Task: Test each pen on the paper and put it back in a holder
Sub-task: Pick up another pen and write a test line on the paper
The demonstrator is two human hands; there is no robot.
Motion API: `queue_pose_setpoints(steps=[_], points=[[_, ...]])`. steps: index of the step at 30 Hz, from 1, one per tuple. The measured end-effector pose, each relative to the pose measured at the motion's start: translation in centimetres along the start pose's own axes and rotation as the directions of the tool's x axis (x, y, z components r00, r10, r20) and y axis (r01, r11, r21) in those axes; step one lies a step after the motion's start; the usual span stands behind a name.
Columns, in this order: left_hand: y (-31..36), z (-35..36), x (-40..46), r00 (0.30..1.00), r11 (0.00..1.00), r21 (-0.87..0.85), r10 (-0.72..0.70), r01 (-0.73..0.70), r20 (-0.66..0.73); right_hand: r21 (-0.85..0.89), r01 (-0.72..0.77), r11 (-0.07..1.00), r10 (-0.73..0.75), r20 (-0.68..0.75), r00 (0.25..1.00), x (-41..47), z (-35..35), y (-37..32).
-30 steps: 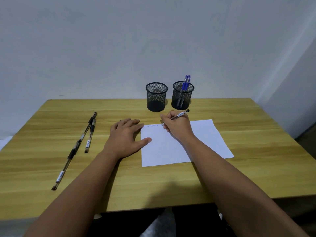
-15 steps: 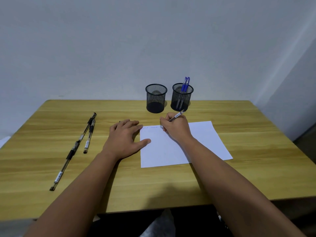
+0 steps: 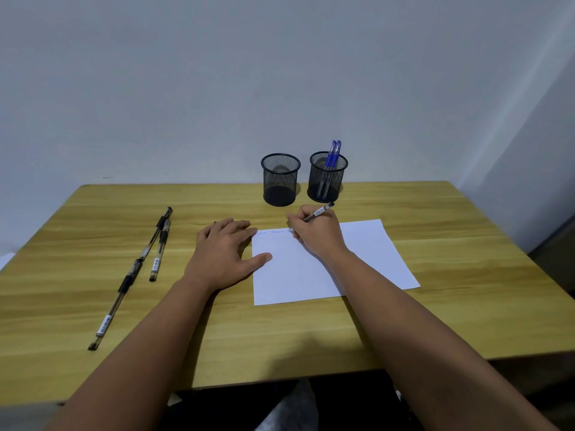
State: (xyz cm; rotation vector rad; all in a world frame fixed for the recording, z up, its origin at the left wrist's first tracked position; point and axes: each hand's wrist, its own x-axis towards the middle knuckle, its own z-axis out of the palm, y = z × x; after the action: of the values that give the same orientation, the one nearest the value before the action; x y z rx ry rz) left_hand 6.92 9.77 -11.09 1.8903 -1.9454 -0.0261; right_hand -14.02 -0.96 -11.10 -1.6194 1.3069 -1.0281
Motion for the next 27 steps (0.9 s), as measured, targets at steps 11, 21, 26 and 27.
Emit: queue_pose_setpoints(steps=[11, 21, 26, 27], points=[[0.1, -0.1, -0.1, 1.0, 1.0, 0.009, -0.002, 0.002, 0.003, 0.336, -0.004, 0.942, 0.017, -0.034, 0.999, -0.2, -0.3, -0.9], [-0.1, 0.0, 0.1, 1.0, 1.0, 0.019, 0.001, -0.001, 0.008, 0.147, 0.008, 0.989, -0.003, -0.033, 0.999, -0.2, -0.3, -0.2], [-0.2, 0.1, 0.1, 1.0, 1.0, 0.022, -0.001, 0.001, 0.016, 0.104, 0.024, 0.994, -0.021, -0.027, 0.999, 0.0, -0.2, 0.1], [-0.3, 0.1, 0.1, 1.0, 1.0, 0.023, -0.001, 0.001, 0.016, 0.092, 0.027, 0.995, -0.025, -0.027, 0.999, 0.1, -0.1, 0.1]])
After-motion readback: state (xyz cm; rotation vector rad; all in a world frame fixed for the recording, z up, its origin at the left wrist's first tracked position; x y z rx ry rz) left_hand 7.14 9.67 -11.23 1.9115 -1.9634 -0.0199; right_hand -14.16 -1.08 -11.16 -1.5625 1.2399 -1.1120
